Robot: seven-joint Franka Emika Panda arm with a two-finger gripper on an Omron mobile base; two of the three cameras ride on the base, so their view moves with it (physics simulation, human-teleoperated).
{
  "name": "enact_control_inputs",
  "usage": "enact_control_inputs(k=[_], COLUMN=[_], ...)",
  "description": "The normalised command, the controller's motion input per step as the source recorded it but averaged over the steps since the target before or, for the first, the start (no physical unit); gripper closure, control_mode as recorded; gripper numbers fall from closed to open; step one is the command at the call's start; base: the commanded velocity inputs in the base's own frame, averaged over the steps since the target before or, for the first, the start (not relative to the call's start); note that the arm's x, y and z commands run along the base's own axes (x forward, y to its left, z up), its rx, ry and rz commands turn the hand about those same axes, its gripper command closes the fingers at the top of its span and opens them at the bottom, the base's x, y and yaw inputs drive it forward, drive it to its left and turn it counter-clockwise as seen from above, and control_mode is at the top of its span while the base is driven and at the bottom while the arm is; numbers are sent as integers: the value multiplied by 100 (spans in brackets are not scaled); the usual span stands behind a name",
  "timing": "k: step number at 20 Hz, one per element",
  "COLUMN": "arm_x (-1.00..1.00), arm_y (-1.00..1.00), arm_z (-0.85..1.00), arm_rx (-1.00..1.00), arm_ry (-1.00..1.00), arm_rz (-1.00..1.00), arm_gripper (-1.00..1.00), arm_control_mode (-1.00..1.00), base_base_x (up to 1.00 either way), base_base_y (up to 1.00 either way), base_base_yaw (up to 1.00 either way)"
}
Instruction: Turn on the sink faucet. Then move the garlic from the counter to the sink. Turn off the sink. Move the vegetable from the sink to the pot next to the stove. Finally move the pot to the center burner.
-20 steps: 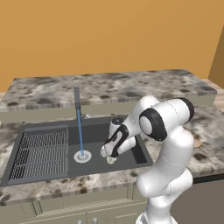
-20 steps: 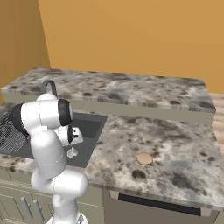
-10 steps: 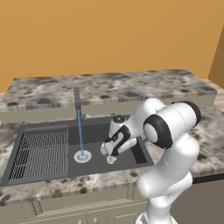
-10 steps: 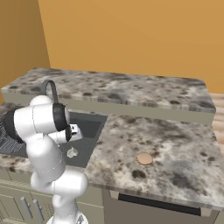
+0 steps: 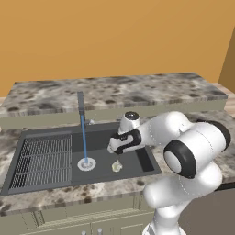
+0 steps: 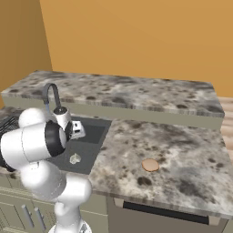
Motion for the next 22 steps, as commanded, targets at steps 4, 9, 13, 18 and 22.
enact_control_inputs(k=[4, 9, 13, 18, 22], arm_x=[0, 0, 2, 8, 11], arm_y=[-11, -1, 0, 0, 0], arm_z=[51, 41, 22, 14, 4], arm_rx=[10, 10, 11, 11, 12], arm_ry=[-9, -10, -12, -13, -14], arm_rz=[14, 21, 26, 28, 27], arm_gripper=[-100, -100, -100, -100, -100], arm_control_mode=[-100, -100, -100, -100, -100], base_base_x=[0, 0, 0, 0, 0], base_base_y=[0, 0, 0, 0, 0], base_base_yaw=[0, 0, 0, 0, 0])
